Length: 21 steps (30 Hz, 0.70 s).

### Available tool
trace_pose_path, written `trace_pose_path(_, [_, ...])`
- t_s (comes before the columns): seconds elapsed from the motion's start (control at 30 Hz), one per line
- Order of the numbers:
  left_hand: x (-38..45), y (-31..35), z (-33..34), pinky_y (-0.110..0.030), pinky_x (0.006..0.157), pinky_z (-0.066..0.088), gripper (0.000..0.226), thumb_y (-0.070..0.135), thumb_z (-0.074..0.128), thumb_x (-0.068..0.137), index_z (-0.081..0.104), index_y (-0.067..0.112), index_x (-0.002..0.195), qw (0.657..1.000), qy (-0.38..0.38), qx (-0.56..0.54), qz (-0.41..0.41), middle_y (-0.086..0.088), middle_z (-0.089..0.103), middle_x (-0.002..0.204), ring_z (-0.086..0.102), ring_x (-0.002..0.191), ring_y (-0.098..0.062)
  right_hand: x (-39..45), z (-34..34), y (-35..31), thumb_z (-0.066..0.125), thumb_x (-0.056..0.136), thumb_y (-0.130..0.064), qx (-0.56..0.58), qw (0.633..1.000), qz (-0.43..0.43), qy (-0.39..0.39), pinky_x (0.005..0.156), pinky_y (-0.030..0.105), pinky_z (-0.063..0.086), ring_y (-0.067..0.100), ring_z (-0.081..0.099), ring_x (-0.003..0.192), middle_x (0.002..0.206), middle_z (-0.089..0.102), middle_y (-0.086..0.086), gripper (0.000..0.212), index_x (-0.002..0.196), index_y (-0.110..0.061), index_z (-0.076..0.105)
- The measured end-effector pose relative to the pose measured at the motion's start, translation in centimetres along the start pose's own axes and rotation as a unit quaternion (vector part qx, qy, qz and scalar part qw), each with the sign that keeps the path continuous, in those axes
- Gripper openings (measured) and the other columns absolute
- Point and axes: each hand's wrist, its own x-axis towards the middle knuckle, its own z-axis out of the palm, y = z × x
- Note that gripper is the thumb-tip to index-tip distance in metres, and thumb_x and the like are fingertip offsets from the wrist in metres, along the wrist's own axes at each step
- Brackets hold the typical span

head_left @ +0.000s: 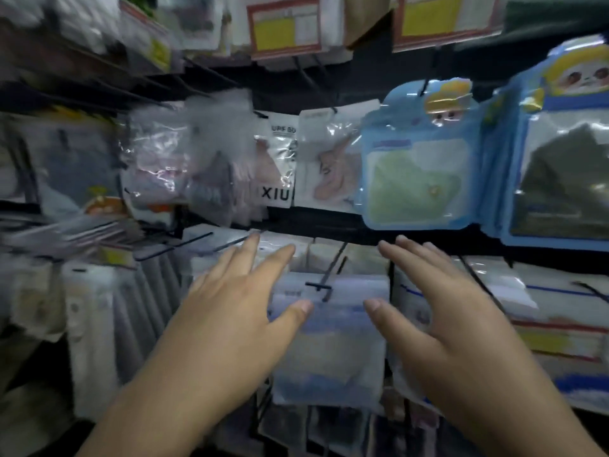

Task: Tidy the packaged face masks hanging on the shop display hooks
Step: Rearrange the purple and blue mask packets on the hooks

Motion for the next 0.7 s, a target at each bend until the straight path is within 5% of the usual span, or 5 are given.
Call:
trace_pose_path(0.3, [1.6, -9.2, -1.5, -0.034, 0.121, 0.012, 0.067, 0.068, 0.037, 0.093, 0.008, 0.055, 0.152, 1.0, 0.019, -0.011, 0.009, 0.02, -0.004, 0.164, 0.003, 0.151, -0.008, 2.5, 7.1, -6.3, 0.052, 0.089, -0.052, 0.016, 0.999, 0.023, 0.018, 0.121, 0.026, 0.01, -0.003, 0.006, 0.146, 0.155, 0.017, -0.028, 0.064, 0.148, -0.047, 0.027])
trace_pose_path(0.7, [4.6, -6.6, 0.3, -0.038, 0.124, 0.012, 0.068, 0.067, 0.041, 0.091, 0.014, 0.053, 0.151, 0.998, -0.003, -0.045, 0.05, 0.02, -0.004, 0.164, 0.005, 0.152, -0.01, 3.5, 5.0, -4.9, 0.05, 0.093, -0.055, -0.014, 0.998, 0.056, 0.016, 0.119, 0.025, 0.009, -0.005, 0.0, 0.145, 0.155, 0.012, -0.032, 0.062, 0.148, -0.05, 0.023])
